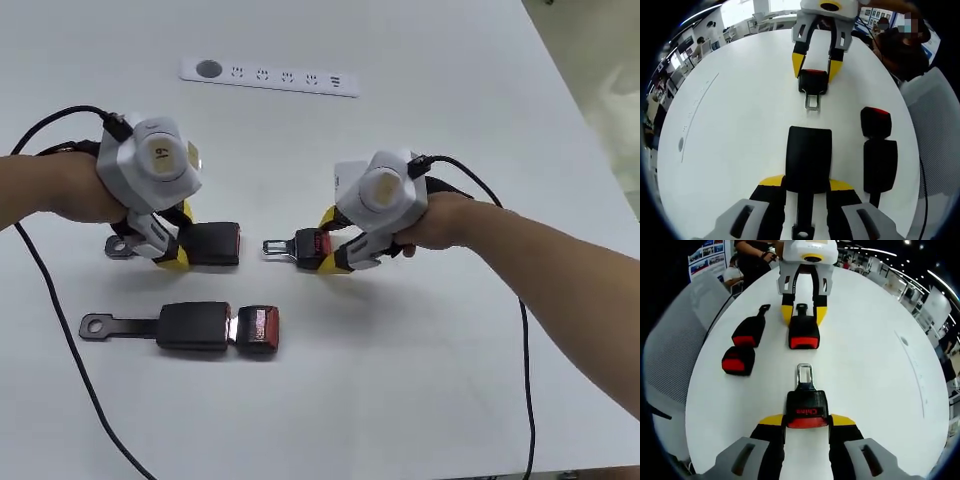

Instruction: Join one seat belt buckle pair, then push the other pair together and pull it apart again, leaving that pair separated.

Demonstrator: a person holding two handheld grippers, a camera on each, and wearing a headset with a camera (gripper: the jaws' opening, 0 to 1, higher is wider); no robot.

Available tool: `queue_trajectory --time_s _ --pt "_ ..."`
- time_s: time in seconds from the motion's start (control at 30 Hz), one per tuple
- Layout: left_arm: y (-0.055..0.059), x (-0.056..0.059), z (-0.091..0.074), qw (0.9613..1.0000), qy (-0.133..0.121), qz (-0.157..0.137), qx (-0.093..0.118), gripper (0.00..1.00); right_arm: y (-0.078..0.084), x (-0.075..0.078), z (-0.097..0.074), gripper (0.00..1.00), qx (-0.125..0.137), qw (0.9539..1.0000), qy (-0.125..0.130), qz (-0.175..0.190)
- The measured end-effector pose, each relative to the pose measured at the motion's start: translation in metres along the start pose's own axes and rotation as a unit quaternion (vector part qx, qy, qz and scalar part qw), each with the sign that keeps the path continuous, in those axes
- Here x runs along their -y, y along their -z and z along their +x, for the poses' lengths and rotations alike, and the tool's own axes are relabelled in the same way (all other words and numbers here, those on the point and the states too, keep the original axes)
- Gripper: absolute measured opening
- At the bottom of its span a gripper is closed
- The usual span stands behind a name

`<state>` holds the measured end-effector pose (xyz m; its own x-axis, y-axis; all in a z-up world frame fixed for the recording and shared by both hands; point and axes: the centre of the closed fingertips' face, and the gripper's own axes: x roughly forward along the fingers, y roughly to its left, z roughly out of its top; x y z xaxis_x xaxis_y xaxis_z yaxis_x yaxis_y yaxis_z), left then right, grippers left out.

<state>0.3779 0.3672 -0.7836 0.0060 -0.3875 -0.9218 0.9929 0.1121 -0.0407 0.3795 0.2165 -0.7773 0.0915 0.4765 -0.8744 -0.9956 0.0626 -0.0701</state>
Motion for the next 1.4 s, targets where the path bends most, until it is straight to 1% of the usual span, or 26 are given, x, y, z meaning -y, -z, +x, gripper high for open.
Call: queue_trajectory --time_s 0.2,0.4,0.67,0.73,0.87,0.97,1.1,1.23,1.3,1.33,1.37,1.4 --pt "0.0 0.0 0.0 1.0 0.0 0.0 0.001 0.31 0.008 0.002 -0.005 0.3 -0.005 1.0 0.0 0.003" --pt "0.0 0.001 -0.001 1.0 0.001 0.003 0.0 0.32 0.018 0.0 -0.01 0.3 -0.014 0.9999 0.002 -0.001" --pt "-0.001 0.002 -0.001 1.0 0.001 0.007 0.001 0.32 0.032 0.004 -0.015 0.3 -0.022 0.9998 0.004 0.0" --pt "-0.001 0.002 -0.001 0.9999 0.002 0.01 0.004 0.32 0.035 0.002 -0.016 0.3 -0.026 0.9996 0.006 -0.008" --pt "-0.002 0.002 0.0 0.9999 0.003 0.013 0.004 0.32 0.038 0.0 -0.018 0.31 -0.028 0.9996 0.005 -0.008" --pt "-0.002 0.002 0.0 0.9998 0.004 0.02 0.001 0.32 0.038 0.001 -0.017 0.31 -0.029 0.9995 0.006 -0.007" --pt "-0.002 0.002 0.0 0.9997 0.005 0.022 0.003 0.32 0.041 0.002 -0.015 0.31 -0.032 0.9994 0.009 -0.01" --pt "-0.003 0.001 0.0 0.9997 0.004 0.022 0.003 0.33 0.039 0.001 -0.016 0.35 -0.026 0.9996 0.008 -0.008" --pt "-0.003 0.0 0.0 0.9998 0.001 0.02 0.007 0.35 0.038 0.002 -0.017 0.37 -0.025 0.9996 0.012 -0.008" --pt "-0.003 -0.002 0.001 0.9998 -0.002 0.018 0.009 0.41 0.038 0.002 -0.019 0.38 -0.023 0.9996 0.014 -0.007" --pt "-0.001 -0.005 0.001 0.9998 -0.007 0.014 0.009 0.44 0.038 0.002 -0.02 0.39 -0.02 0.9997 0.015 -0.005" --pt "-0.001 -0.005 0.002 0.9998 -0.005 0.016 0.009 0.45 0.037 0.004 -0.022 0.39 -0.017 0.9997 0.019 -0.001"
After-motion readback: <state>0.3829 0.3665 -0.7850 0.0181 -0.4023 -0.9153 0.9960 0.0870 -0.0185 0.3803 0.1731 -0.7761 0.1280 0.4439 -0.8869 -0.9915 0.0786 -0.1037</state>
